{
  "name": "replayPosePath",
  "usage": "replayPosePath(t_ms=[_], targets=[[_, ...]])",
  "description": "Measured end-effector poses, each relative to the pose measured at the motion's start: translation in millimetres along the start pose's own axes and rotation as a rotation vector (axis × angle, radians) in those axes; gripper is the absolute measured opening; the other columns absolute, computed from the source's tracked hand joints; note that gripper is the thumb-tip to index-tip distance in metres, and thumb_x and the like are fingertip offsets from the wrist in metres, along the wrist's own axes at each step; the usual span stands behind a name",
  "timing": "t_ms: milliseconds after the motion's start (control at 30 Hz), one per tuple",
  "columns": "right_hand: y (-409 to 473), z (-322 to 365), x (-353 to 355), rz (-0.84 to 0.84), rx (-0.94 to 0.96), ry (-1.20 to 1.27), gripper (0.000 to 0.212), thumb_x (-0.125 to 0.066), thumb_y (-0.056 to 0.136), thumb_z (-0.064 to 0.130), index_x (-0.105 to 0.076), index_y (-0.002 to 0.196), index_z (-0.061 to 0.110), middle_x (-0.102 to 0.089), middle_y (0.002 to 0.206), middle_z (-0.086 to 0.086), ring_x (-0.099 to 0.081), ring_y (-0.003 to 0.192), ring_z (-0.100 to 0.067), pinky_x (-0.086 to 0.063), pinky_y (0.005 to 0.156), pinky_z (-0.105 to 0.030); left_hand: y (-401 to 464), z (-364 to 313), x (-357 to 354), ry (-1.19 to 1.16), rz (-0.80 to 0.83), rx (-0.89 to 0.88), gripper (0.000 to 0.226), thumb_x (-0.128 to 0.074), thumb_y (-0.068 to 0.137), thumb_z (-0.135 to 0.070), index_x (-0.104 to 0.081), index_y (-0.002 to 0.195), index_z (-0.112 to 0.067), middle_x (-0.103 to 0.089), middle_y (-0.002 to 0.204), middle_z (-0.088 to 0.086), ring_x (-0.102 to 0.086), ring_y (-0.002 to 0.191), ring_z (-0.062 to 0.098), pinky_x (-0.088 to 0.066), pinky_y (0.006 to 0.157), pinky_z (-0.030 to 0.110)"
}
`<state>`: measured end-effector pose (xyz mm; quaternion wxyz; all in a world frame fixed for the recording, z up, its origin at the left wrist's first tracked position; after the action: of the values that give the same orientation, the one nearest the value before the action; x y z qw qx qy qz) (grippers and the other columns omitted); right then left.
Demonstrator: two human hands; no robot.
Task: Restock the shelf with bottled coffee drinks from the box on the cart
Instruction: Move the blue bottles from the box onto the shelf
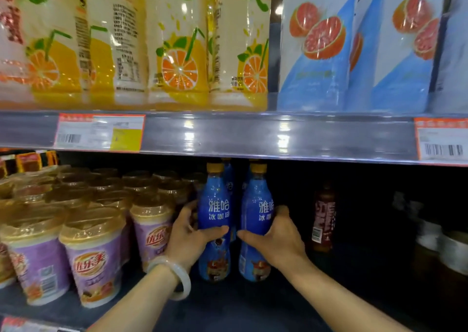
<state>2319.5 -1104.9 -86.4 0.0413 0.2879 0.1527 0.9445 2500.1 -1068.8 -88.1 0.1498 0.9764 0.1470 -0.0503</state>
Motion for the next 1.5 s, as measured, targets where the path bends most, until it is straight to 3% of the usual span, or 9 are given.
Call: replayPosePath(t_ms=[167, 267, 400, 567, 667, 800, 1067, 1300, 1500], targets=[[-1, -9, -5, 0.199, 0.032, 0.180, 0.073, -0.081, 0.061, 0.012, -0.032, 0.112, 0.030, -0.053, 0.119, -0.003, -0.056, 0.109, -0.015, -0.050, 0.095, -0.037, 10, 3, -3, -0.001, 0.106, 0.035, 0.064, -0.070, 0.070, 0.012, -0.045, 0.122, -0.017, -0.064, 0.100, -0.001, -0.062, 0.090, 0.012, -0.051, 0.076, 0.029], [-5, -14, -6, 0.237, 0.024, 0.191, 0.067, -0.072, 0.070, 0.000, -0.035, 0.121, 0.021, -0.057, 0.105, 0.005, -0.058, 0.099, -0.008, -0.051, 0.094, -0.034, 13, 15, 1, 0.053, 0.138, 0.083, 0.062, -0.072, 0.069, 0.010, -0.043, 0.117, -0.015, -0.062, 0.104, 0.001, -0.060, 0.092, 0.011, -0.049, 0.074, 0.025], [-4, -15, -11, 0.215, 0.016, 0.161, 0.064, -0.076, 0.071, 0.006, -0.035, 0.117, 0.022, -0.057, 0.096, 0.015, -0.060, 0.093, -0.004, -0.052, 0.088, -0.028, 11, 33, 2, 0.218, 0.136, 0.130, 0.060, -0.080, 0.062, 0.006, -0.048, 0.107, -0.016, -0.064, 0.103, 0.003, -0.062, 0.094, 0.016, -0.048, 0.068, 0.021], [2, -12, -17, 0.124, 0.018, 0.110, 0.060, -0.082, 0.065, 0.016, -0.037, 0.104, 0.026, -0.058, 0.111, 0.002, -0.060, 0.101, -0.013, -0.052, 0.082, -0.027, 19, 36, 3, 0.235, 0.137, 0.129, 0.050, -0.078, 0.065, 0.003, -0.052, 0.099, -0.022, -0.064, 0.098, -0.003, -0.060, 0.086, 0.007, -0.046, 0.066, 0.019], [1, -14, -21, 0.141, 0.008, 0.141, 0.062, -0.080, 0.068, 0.014, -0.037, 0.110, 0.026, -0.057, 0.116, 0.001, -0.059, 0.104, -0.011, -0.052, 0.085, -0.026, 22, 38, 4, 0.244, 0.157, 0.132, 0.052, -0.077, 0.067, 0.001, -0.052, 0.107, -0.021, -0.064, 0.102, -0.003, -0.061, 0.091, 0.011, -0.048, 0.073, 0.022], [1, -14, -20, 0.171, 0.008, 0.131, 0.060, -0.077, 0.071, 0.009, -0.036, 0.112, 0.026, -0.057, 0.107, 0.007, -0.058, 0.100, -0.009, -0.051, 0.083, -0.026, 26, 39, 5, 0.257, 0.174, 0.130, 0.049, -0.076, 0.069, 0.000, -0.050, 0.100, -0.029, -0.063, 0.102, -0.006, -0.059, 0.092, 0.010, -0.046, 0.082, 0.029], [10, -19, -23, 0.082, -0.029, 0.042, 0.060, -0.079, 0.068, 0.018, -0.039, 0.113, 0.024, -0.061, 0.110, 0.001, -0.062, 0.103, -0.017, -0.053, 0.088, -0.044, 29, 41, 6, 0.260, 0.169, 0.133, 0.043, -0.076, 0.069, 0.000, -0.051, 0.094, -0.025, -0.062, 0.098, -0.006, -0.058, 0.088, 0.007, -0.047, 0.081, 0.029], [13, -18, -25, 0.032, -0.035, 0.006, 0.059, -0.079, 0.068, 0.021, -0.040, 0.113, 0.021, -0.060, 0.113, -0.001, -0.061, 0.103, -0.019, -0.053, 0.087, -0.045, 29, 41, 6, 0.257, 0.170, 0.119, 0.042, -0.075, 0.070, 0.001, -0.051, 0.096, -0.021, -0.061, 0.095, -0.006, -0.058, 0.086, 0.007, -0.047, 0.073, 0.023], [14, -18, -27, 0.017, -0.042, -0.003, 0.061, -0.079, 0.069, 0.020, -0.040, 0.116, 0.020, -0.059, 0.115, -0.002, -0.061, 0.104, -0.019, -0.053, 0.087, -0.046, 31, 42, 7, 0.282, 0.154, 0.116, 0.050, -0.077, 0.068, 0.001, -0.051, 0.108, -0.012, -0.062, 0.097, -0.002, -0.059, 0.092, 0.015, -0.047, 0.079, 0.029]])
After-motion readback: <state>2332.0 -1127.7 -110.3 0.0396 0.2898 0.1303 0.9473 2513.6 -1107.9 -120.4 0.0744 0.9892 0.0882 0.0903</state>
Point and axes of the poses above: each hand's wrist, its own y-axis towards the middle knuckle, its own x-axis out of the back of the hand, z = x × y, the point moved 7 cm from there along y, towards the middle knuckle
